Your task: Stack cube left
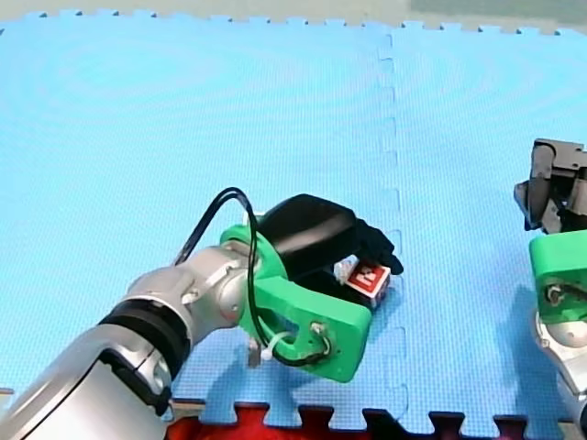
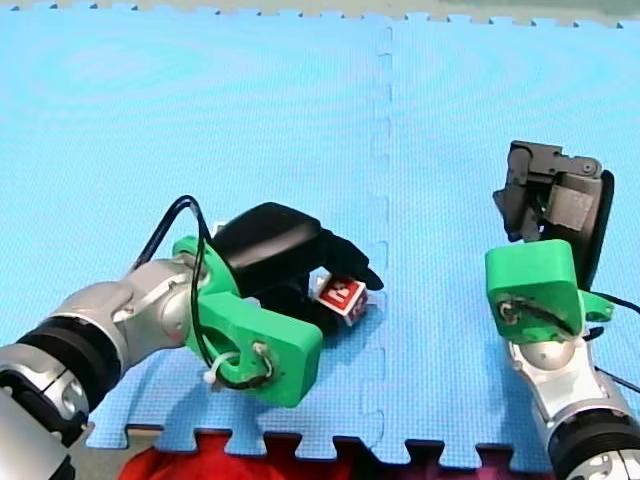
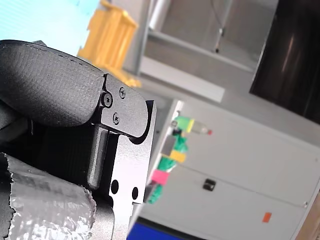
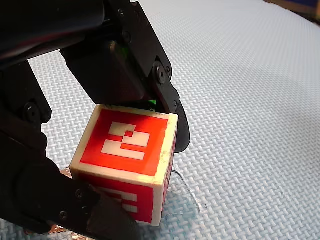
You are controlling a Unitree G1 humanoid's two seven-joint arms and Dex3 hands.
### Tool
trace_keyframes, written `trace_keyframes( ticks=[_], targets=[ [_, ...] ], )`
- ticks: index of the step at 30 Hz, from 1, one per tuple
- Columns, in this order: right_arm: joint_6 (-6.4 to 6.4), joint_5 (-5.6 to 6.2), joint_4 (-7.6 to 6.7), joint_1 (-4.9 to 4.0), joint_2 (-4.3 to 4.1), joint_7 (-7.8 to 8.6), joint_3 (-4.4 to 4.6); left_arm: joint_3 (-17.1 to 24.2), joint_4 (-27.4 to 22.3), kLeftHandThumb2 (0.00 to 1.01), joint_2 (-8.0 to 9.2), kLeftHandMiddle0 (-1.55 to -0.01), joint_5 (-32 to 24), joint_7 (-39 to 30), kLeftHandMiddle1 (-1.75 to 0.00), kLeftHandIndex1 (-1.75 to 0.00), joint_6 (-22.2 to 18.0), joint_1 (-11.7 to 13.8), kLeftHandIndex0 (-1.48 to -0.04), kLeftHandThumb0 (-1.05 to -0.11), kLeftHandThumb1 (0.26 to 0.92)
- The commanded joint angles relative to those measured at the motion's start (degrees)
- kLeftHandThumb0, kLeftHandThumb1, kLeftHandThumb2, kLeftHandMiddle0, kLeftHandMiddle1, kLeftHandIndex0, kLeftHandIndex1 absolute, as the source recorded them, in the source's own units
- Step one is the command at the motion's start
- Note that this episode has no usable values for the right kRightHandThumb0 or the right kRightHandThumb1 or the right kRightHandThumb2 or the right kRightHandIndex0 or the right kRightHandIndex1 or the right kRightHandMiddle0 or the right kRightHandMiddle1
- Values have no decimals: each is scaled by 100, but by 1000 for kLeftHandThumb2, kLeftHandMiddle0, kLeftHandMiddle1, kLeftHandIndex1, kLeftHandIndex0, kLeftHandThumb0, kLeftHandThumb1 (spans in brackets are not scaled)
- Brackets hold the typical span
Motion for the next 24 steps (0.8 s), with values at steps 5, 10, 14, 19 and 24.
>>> trace_keyframes(
  ticks=[5,10,14,19,24],
  targets=[
    [-25,-7,9,-22,-32,29,5,22,-4,1,195,-1205,25,-10,-78,-14,-37,87,-1165,-430,872],
    [-52,9,8,-19,-39,83,2,19,0,1,425,-1252,96,121,-84,-19,-35,60,-1193,-433,874],
    [-69,28,3,-11,-57,120,-15,13,42,3,535,-1284,151,284,-453,-14,-51,42,-1254,-430,860],
    [-72,24,6,-5,-60,125,-20,72,58,0,525,-1090,93,304,-913,0,-76,68,-1249,-439,851],
    [-67,21,-16,-3,-61,130,-20,104,48,0,516,-1075,87,299,-959,0,-81,85,-1226,-445,848]
  ],
)
